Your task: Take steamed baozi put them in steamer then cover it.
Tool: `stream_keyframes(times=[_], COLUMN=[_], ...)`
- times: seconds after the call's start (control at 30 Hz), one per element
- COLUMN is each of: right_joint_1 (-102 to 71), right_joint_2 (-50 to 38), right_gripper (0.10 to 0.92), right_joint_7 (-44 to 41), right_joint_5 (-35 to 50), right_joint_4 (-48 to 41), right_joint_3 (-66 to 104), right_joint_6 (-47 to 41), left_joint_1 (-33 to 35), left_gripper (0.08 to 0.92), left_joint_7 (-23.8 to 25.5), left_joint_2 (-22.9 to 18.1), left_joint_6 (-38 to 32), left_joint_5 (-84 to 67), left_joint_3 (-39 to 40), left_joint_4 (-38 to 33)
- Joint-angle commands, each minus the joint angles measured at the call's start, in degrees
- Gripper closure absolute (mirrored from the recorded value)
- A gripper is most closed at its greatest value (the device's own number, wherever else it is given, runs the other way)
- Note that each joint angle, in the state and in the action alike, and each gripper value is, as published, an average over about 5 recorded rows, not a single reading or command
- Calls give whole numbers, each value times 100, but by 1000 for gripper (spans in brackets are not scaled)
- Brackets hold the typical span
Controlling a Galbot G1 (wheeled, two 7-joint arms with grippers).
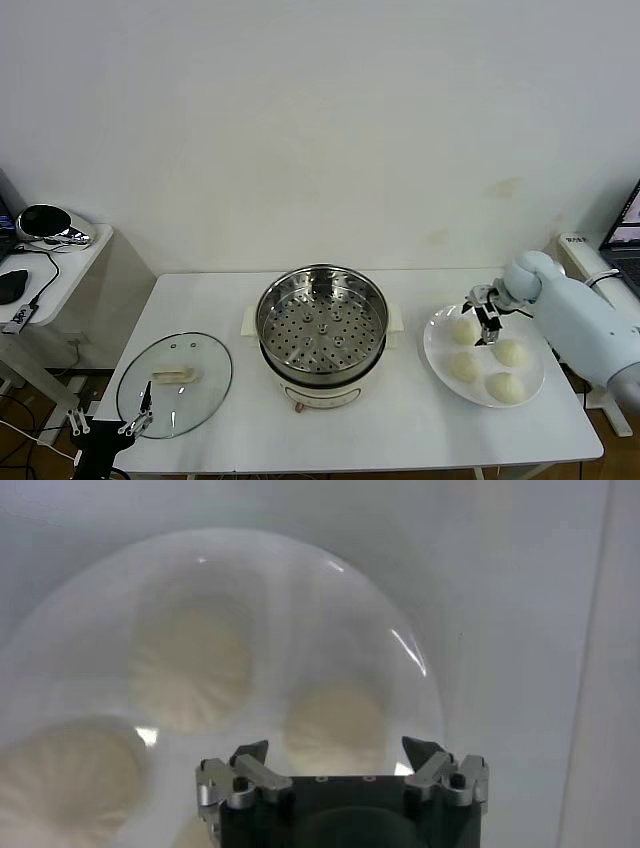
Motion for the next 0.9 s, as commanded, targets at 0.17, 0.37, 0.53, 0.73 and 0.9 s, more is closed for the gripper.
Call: stream_keyframes(times=[0.17,0.37,0.53,0.73,0.9], right_joint_1=[40,71,64,54,38], right_joint_2=[129,149,144,148,139], right_gripper=[203,207,284,368,378], right_joint_7=[10,26,29,68,81], right_joint_5=[-106,-122,-124,-115,-102], right_joint_4=[-244,-325,-328,-316,-294], right_joint_3=[-35,-36,-39,-34,-30], right_joint_6=[14,8,9,11,21], left_joint_1=[-19,-32,-23,0,21], left_gripper=[177,177,177,177,177], left_joint_7=[17,16,15,12,14], left_joint_2=[13,11,4,-9,-12], left_joint_6=[-3,-7,-12,-25,-35], left_joint_5=[2,14,23,42,51], left_joint_3=[10,20,21,26,28], left_joint_4=[17,28,15,5,-14])
